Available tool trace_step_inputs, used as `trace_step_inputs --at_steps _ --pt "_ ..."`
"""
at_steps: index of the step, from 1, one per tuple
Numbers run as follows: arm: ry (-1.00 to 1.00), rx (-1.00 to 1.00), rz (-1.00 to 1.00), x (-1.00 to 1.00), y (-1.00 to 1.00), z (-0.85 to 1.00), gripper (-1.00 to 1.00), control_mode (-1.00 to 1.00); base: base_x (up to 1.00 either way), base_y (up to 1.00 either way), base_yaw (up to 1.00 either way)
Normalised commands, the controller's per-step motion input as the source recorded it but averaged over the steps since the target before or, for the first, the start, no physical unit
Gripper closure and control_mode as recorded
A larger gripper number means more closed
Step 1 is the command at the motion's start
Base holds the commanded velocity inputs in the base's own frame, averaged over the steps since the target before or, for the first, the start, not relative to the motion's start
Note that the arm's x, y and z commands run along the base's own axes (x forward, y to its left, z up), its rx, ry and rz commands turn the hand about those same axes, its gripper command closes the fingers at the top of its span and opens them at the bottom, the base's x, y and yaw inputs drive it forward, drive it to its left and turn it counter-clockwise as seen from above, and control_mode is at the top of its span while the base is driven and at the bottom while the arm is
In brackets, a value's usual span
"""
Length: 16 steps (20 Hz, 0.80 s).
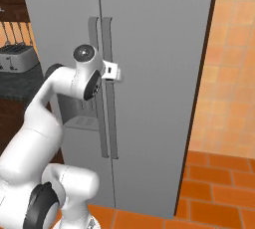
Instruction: Take the strawberry from the fridge and place it on top of the pancake, located on the dining counter.
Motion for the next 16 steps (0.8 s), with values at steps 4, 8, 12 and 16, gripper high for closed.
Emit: trace_step_inputs --at_steps 4,8,12,16 --pt "-0.01 0.0 -0.09 0.6 0.0 0.0 -1.0 -1.0 0.0 0.0 0.0" --pt "-0.01 0.0 -0.05 0.62 -0.01 -0.02 -1.0 -1.0 0.0 0.0 0.0" --pt "-0.01 0.02 0.0 0.55 -0.09 -0.01 -1.0 -1.0 0.0 0.0 0.0" --pt "-0.08 0.0 0.0 0.51 0.0 -0.01 -1.0 -1.0 0.0 0.0 0.0"
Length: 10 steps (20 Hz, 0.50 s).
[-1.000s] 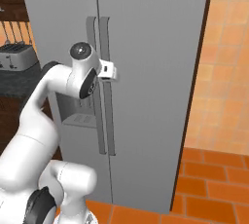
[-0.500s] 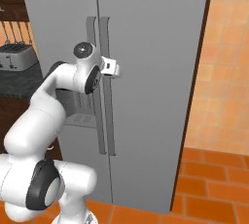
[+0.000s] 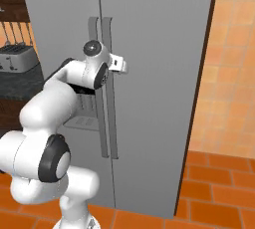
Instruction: Take the strawberry from the fridge and place it on top of the pancake, located on the dining counter.
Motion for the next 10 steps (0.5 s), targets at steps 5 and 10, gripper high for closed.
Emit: trace_step_inputs --at_steps 5,10 --pt "-0.17 0.0 0.0 0.48 0.0 -0.07 -1.0 -1.0 0.0 0.0 0.0" --pt "-0.22 0.0 0.02 0.42 -0.1 -0.15 -1.0 -1.0 0.0 0.0 0.0"
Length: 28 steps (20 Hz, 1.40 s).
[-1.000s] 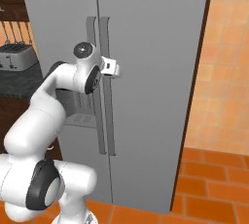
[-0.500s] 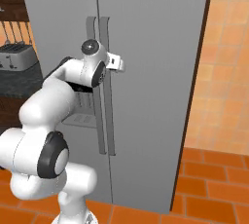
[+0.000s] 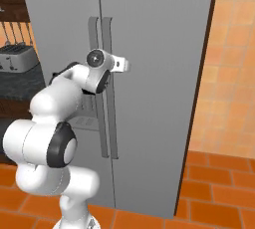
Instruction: Take the strawberry from the fridge and place it on top of the pancake, located on the dining counter.
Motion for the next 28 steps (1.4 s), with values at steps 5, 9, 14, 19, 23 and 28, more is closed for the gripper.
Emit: trace_step_inputs --at_steps 5,9,14,19,23,28 --pt "-0.01 0.0 0.04 0.2 -0.03 0.0 1.0 -1.0 0.0 0.0 0.0" --pt "0.06 0.0 -0.05 -0.54 -0.11 0.0 1.0 -1.0 0.0 0.0 0.0" --pt "0.11 0.0 -0.02 -1.0 -0.6 -0.04 1.0 -1.0 0.0 0.0 0.0" --pt "0.12 0.0 0.0 -1.0 -0.97 -0.17 1.0 -1.0 0.0 0.0 0.0" --pt "0.11 0.0 0.0 -1.0 -1.0 -0.2 1.0 -1.0 0.0 0.0 0.0" --pt "0.09 0.0 -0.06 -1.0 -0.84 -0.24 -1.0 -1.0 0.0 0.0 0.0"
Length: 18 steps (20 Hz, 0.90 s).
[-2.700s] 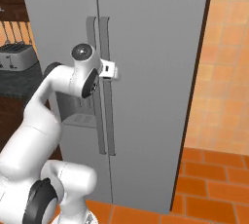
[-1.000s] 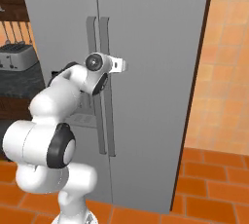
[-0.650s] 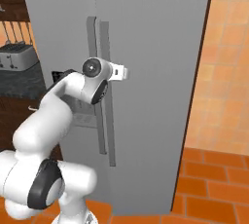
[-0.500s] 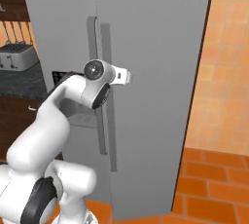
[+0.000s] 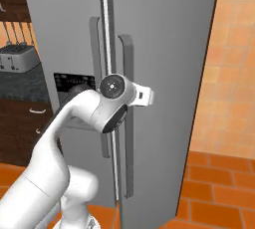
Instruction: Take the strawberry from the fridge and place it on top of the pancake, located on the dining counter.
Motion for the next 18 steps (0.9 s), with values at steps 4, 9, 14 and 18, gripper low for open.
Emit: trace_step_inputs --at_steps 4,9,14,18 --pt "0.05 0.0 -0.07 -0.62 -0.62 0.0 -1.0 -1.0 0.0 0.0 0.0" --pt "0.0 -0.12 0.0 -0.98 -0.1 0.08 -1.0 -1.0 0.0 0.0 0.0" --pt "0.24 -0.55 0.0 -0.31 0.94 0.02 -1.0 -1.0 0.0 0.0 0.0" --pt "0.47 -0.62 0.0 0.14 0.87 0.0 -1.0 -1.0 0.0 0.0 0.0"
